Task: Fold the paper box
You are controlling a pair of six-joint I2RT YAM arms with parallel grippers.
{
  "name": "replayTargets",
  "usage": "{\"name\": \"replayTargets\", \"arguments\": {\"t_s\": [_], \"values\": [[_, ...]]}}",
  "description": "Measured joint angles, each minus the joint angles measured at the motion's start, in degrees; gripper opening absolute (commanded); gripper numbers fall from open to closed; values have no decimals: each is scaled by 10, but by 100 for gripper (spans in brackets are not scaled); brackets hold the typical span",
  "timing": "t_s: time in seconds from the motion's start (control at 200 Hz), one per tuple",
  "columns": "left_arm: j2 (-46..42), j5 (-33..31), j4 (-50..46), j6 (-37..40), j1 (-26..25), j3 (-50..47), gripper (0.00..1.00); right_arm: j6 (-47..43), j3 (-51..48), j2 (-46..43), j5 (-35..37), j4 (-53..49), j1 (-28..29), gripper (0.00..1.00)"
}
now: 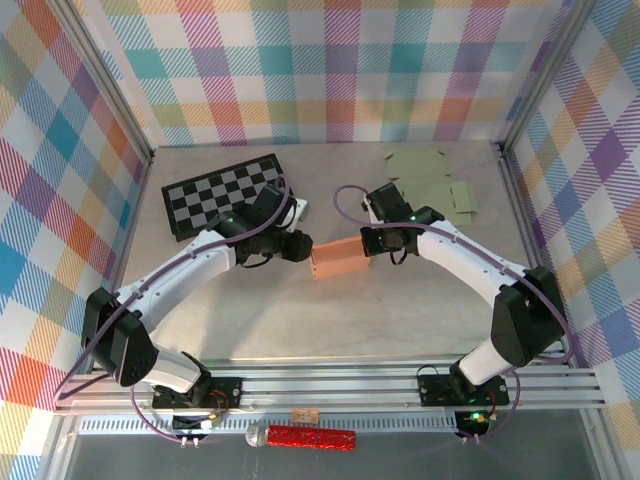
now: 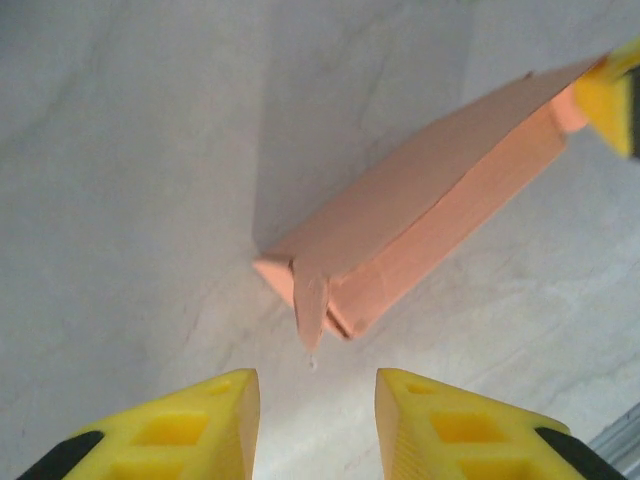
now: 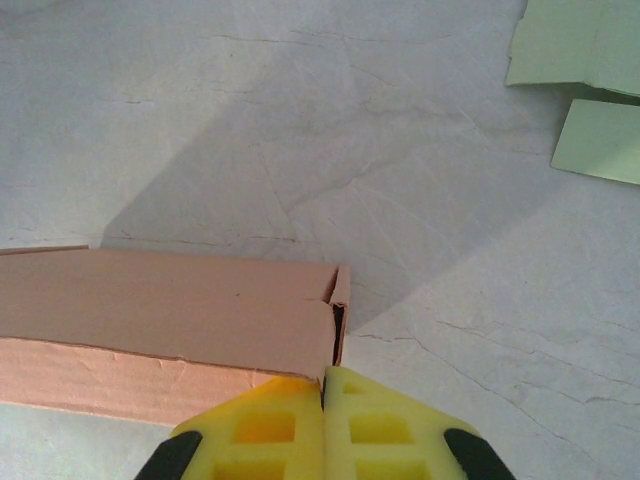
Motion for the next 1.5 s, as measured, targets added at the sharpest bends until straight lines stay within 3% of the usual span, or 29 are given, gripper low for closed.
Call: {"name": "replayTargets", "arguments": {"t_s": [0.36, 1.04, 1.5], "values": [[65, 21, -22, -36, -8, 9, 34, 5, 1, 0, 8, -4, 3, 0], [80, -41, -5, -41, -30, 23, 15, 15, 1, 0, 10, -8, 4, 0], [93, -41, -2, -65, -31, 38, 0, 21, 6, 0, 19, -18, 7, 0]]}}
